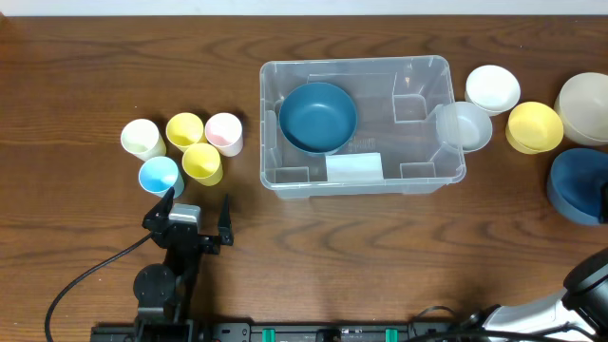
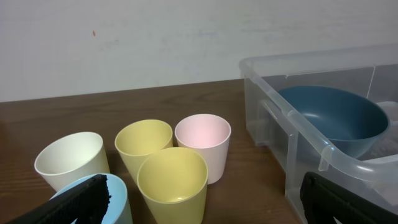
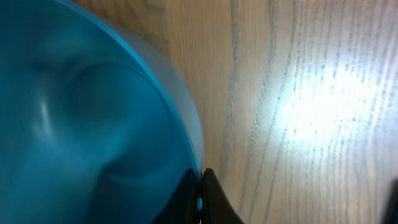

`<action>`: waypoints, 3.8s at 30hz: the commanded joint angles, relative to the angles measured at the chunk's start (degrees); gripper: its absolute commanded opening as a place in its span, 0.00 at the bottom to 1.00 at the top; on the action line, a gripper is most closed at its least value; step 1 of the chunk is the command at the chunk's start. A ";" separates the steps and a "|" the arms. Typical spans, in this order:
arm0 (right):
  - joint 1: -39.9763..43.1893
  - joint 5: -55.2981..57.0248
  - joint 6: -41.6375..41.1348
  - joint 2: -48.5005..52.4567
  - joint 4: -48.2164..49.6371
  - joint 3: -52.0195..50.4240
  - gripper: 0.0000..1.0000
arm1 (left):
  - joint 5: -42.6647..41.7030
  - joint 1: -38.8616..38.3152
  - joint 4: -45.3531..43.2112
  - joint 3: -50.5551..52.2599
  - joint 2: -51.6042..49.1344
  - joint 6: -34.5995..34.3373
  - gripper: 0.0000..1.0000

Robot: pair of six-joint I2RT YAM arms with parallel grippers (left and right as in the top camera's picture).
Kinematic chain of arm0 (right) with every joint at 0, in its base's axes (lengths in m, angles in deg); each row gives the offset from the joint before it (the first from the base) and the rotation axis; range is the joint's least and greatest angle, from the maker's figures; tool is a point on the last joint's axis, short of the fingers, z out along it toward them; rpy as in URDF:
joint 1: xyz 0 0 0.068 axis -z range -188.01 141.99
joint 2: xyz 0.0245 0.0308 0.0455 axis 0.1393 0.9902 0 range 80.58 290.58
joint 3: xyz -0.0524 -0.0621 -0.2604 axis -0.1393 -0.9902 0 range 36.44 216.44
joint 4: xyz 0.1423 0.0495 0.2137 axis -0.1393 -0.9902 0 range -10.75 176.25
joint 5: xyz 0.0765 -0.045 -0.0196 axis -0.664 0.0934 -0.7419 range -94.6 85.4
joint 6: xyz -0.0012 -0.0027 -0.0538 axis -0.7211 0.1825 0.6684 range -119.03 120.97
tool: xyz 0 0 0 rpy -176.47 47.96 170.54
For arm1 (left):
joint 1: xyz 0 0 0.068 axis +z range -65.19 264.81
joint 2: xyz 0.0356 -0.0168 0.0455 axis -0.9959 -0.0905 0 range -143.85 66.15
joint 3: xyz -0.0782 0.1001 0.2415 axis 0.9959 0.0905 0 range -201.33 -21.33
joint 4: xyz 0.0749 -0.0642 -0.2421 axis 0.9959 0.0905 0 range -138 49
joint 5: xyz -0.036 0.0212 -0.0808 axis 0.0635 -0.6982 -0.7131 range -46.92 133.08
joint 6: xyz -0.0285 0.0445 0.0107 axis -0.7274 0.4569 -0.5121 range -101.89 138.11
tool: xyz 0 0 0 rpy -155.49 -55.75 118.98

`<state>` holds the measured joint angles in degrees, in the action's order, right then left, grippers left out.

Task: Pack container
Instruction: 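Move the right gripper to the second teal bowl and grasp it, then carry the second teal bowl over the container with the right gripper, then stack the teal bowl onto the first one and release, then reach the right gripper to the cream bowl and grasp its rim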

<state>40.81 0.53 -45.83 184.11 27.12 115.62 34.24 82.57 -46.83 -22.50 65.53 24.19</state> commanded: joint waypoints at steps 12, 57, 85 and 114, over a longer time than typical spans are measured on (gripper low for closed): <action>0.24 -11.23 2.08 -13.97 -0.37 2.84 0.01 | -1.03 0.35 2.03 0.94 0.28 0.55 0.98; -72.76 -9.77 -5.57 0.85 18.67 7.32 0.01 | -1.03 0.35 2.01 0.94 0.28 0.55 0.98; -73.57 -8.94 -0.42 3.06 18.18 8.24 0.65 | -1.03 0.35 2.01 0.94 0.28 0.55 0.98; -15.37 3.15 6.80 11.69 -16.50 41.79 0.99 | -1.03 0.35 2.01 0.94 0.28 0.55 0.98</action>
<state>24.90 5.57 -39.32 192.98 10.85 157.46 34.26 82.57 -46.83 -22.50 65.53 24.19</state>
